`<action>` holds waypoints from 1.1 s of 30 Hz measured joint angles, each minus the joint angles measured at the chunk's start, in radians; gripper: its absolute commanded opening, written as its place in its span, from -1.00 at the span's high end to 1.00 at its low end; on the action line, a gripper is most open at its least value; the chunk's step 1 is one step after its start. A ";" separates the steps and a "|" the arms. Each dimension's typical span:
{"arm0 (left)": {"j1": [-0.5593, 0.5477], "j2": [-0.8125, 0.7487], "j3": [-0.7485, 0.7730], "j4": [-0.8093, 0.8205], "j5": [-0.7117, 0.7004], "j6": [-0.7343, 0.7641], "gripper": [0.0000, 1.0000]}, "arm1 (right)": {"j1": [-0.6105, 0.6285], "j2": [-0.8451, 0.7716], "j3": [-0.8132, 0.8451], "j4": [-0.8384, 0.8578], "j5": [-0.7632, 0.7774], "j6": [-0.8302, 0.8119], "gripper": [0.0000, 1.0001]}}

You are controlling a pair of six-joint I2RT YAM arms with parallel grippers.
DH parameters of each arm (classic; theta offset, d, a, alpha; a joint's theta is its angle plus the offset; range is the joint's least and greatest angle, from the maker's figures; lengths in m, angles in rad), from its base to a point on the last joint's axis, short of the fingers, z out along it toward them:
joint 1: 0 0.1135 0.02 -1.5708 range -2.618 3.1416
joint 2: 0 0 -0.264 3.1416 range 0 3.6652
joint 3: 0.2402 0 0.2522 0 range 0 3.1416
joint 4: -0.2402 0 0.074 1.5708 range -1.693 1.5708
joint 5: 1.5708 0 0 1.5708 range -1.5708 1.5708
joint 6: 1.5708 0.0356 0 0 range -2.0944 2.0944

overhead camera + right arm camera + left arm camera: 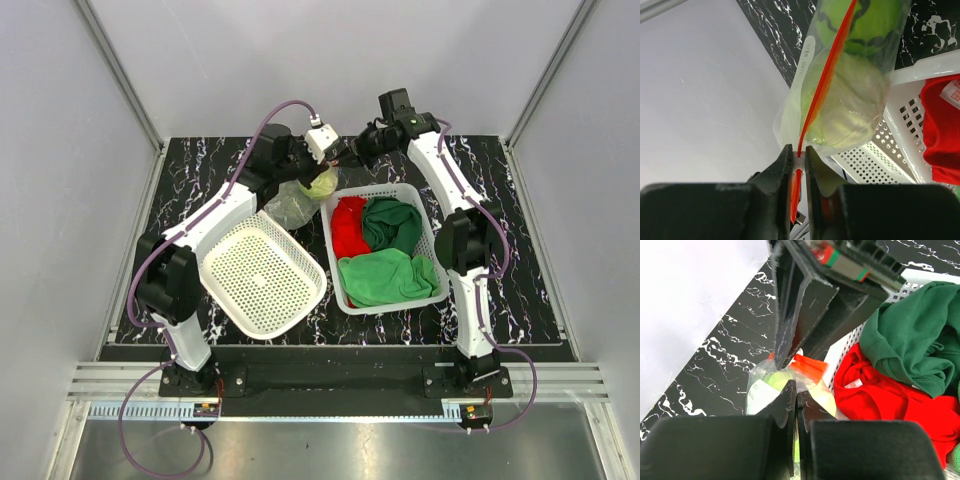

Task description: Open the zip-top bag and remove the fake food

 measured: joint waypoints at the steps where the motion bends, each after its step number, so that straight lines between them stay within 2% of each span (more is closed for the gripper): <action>1: 0.000 0.000 0.000 -0.005 0.000 0.000 1.00 | 0.001 0.000 -0.007 0.000 -0.001 0.002 0.89; 4: -0.003 0.000 0.000 -0.014 0.000 0.001 1.00 | 0.003 0.000 -0.012 0.000 0.000 0.006 1.00; 16: -0.003 -0.005 -0.008 -0.013 -0.010 0.006 1.00 | 0.001 0.012 -0.009 0.005 0.020 -0.015 1.00; 25: -0.003 -0.026 -0.010 -0.039 -0.022 0.005 1.00 | -0.019 0.138 0.040 0.026 0.028 -0.049 1.00; 33: -0.003 -0.094 -0.054 -0.044 -0.016 -0.023 1.00 | -0.035 0.261 0.168 0.044 0.031 -0.079 1.00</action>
